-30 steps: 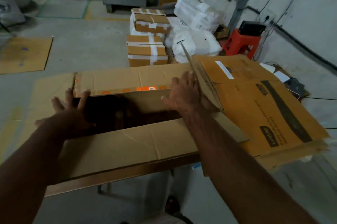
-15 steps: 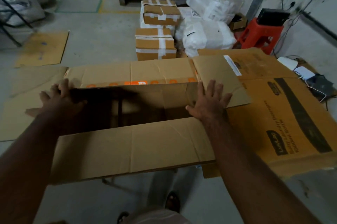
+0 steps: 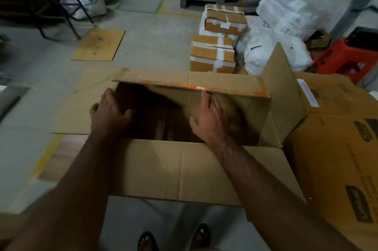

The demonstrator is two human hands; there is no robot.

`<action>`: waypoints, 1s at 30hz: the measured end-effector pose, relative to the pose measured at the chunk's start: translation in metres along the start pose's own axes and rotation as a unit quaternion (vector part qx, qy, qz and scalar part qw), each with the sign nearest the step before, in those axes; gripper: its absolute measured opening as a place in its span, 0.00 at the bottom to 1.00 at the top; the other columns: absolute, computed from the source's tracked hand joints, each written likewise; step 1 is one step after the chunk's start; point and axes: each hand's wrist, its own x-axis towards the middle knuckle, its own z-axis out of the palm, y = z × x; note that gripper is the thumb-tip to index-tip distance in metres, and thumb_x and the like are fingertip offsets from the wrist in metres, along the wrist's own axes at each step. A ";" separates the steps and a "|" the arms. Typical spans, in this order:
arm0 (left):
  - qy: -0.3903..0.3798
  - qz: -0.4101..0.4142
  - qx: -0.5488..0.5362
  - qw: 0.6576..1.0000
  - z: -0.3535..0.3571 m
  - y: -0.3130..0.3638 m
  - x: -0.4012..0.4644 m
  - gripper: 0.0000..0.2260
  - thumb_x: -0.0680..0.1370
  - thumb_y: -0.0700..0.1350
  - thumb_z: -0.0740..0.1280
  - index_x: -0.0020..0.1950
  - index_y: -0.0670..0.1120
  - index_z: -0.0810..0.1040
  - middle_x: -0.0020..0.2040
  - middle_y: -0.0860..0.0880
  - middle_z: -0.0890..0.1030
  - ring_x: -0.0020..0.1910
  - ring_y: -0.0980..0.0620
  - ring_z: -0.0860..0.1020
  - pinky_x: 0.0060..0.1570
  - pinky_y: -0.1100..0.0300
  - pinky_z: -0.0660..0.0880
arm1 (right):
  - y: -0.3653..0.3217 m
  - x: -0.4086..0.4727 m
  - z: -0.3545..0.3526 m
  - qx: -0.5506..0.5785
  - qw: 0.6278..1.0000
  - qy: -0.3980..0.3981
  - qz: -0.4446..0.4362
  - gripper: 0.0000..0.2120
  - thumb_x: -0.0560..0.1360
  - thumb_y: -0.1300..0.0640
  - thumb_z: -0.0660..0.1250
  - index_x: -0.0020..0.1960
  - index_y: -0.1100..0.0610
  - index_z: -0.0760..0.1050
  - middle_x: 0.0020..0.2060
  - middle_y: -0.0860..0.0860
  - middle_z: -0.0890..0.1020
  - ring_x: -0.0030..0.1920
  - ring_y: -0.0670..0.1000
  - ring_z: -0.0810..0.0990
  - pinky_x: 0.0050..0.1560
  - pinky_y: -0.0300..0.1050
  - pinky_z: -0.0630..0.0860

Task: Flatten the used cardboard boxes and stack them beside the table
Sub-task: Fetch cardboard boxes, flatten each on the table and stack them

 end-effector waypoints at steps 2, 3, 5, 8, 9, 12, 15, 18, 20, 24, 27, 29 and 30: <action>0.010 0.000 -0.019 1.000 -0.001 -0.004 -0.002 0.36 0.76 0.50 0.73 0.77 0.39 0.60 0.72 0.37 0.72 0.69 0.36 0.73 0.71 0.38 0.65 | -0.006 0.015 -0.002 -0.007 0.999 0.039 -0.003 0.49 0.75 0.45 0.71 0.83 0.59 0.45 0.82 0.58 0.57 0.81 0.57 0.55 0.74 0.55 0.64; 0.010 0.000 -0.023 1.000 0.000 -0.006 -0.004 0.36 0.76 0.50 0.73 0.77 0.40 0.60 0.72 0.37 0.72 0.67 0.35 0.74 0.71 0.38 0.67 | -0.008 0.026 -0.005 -0.018 0.999 0.045 -0.008 0.49 0.75 0.45 0.70 0.84 0.57 0.43 0.83 0.56 0.51 0.82 0.55 0.50 0.75 0.55 0.63; 0.006 0.000 -0.019 1.000 0.001 -0.007 -0.007 0.40 0.76 0.52 0.74 0.80 0.41 0.57 0.74 0.38 0.70 0.70 0.35 0.72 0.72 0.38 0.67 | -0.013 0.055 -0.011 -0.045 0.998 0.035 -0.003 0.50 0.76 0.43 0.69 0.84 0.54 0.40 0.83 0.52 0.43 0.83 0.54 0.43 0.76 0.58 0.60; -0.001 0.008 -0.011 1.000 0.003 -0.010 -0.008 0.43 0.76 0.53 0.74 0.81 0.40 0.54 0.77 0.38 0.67 0.74 0.36 0.69 0.73 0.38 0.66 | -0.011 0.103 -0.015 -0.086 0.996 -0.021 0.022 0.52 0.77 0.40 0.68 0.83 0.53 0.35 0.83 0.51 0.37 0.82 0.55 0.38 0.78 0.63 0.56; -0.004 0.011 -0.012 1.000 0.003 -0.011 -0.008 0.43 0.75 0.52 0.75 0.81 0.40 0.55 0.77 0.37 0.67 0.73 0.35 0.69 0.72 0.37 0.66 | -0.009 0.116 -0.014 -0.102 0.994 -0.040 0.028 0.52 0.76 0.39 0.68 0.83 0.53 0.35 0.82 0.51 0.36 0.82 0.55 0.37 0.78 0.65 0.54; -0.011 0.025 0.000 1.000 0.003 -0.011 -0.006 0.44 0.74 0.51 0.76 0.81 0.38 0.56 0.77 0.35 0.67 0.73 0.34 0.69 0.71 0.37 0.67 | 0.000 0.148 -0.004 -0.117 0.987 -0.097 0.056 0.54 0.75 0.35 0.68 0.83 0.51 0.34 0.82 0.49 0.33 0.82 0.56 0.36 0.78 0.71 0.48; -0.012 0.032 0.012 0.999 0.003 -0.009 -0.005 0.44 0.74 0.51 0.75 0.81 0.37 0.55 0.78 0.35 0.65 0.75 0.34 0.67 0.72 0.38 0.65 | 0.009 0.163 0.013 -0.110 0.979 -0.151 0.087 0.55 0.74 0.33 0.69 0.83 0.49 0.34 0.82 0.47 0.35 0.82 0.57 0.36 0.76 0.75 0.44; -0.017 0.033 0.009 0.999 0.003 -0.011 -0.005 0.45 0.73 0.58 0.69 0.81 0.37 0.55 0.78 0.36 0.65 0.74 0.34 0.68 0.71 0.38 0.67 | 0.017 0.165 0.031 -0.107 0.975 -0.164 0.103 0.54 0.74 0.33 0.70 0.83 0.48 0.37 0.83 0.47 0.41 0.82 0.56 0.39 0.75 0.75 0.41; -0.021 0.029 0.002 0.999 0.004 -0.013 -0.003 0.47 0.70 0.61 0.65 0.82 0.39 0.55 0.78 0.36 0.66 0.73 0.35 0.69 0.70 0.37 0.69 | 0.019 0.163 0.041 -0.113 0.979 -0.138 0.100 0.55 0.72 0.32 0.70 0.83 0.48 0.38 0.83 0.48 0.41 0.82 0.57 0.39 0.75 0.76 0.40; -0.024 0.026 0.006 0.999 0.005 -0.015 -0.001 0.48 0.69 0.63 0.64 0.82 0.40 0.53 0.78 0.37 0.66 0.74 0.35 0.69 0.70 0.37 0.69 | 0.020 0.164 0.032 -0.101 0.978 -0.158 0.087 0.56 0.74 0.34 0.70 0.83 0.49 0.35 0.83 0.48 0.38 0.82 0.57 0.36 0.75 0.75 0.40; -0.033 0.040 0.040 0.998 0.004 -0.011 0.000 0.49 0.71 0.65 0.64 0.83 0.40 0.51 0.81 0.38 0.59 0.79 0.38 0.60 0.75 0.40 0.60 | 0.021 0.156 0.009 -0.075 0.982 -0.158 0.069 0.54 0.75 0.37 0.71 0.83 0.50 0.36 0.83 0.48 0.37 0.82 0.56 0.37 0.77 0.72 0.45; -0.046 0.052 0.094 0.993 0.004 -0.007 -0.002 0.47 0.76 0.64 0.68 0.83 0.41 0.50 0.83 0.41 0.51 0.82 0.41 0.51 0.78 0.42 0.52 | 0.018 0.140 -0.007 -0.054 0.987 -0.138 0.057 0.53 0.75 0.39 0.72 0.83 0.50 0.37 0.83 0.49 0.38 0.82 0.55 0.38 0.78 0.71 0.48; -0.058 0.050 0.114 0.990 0.001 -0.003 -0.004 0.46 0.77 0.63 0.68 0.84 0.42 0.48 0.84 0.42 0.49 0.82 0.42 0.48 0.78 0.42 0.49 | 0.014 0.128 -0.015 -0.044 0.989 -0.133 0.051 0.53 0.75 0.40 0.72 0.83 0.50 0.37 0.83 0.49 0.38 0.82 0.55 0.39 0.78 0.70 0.48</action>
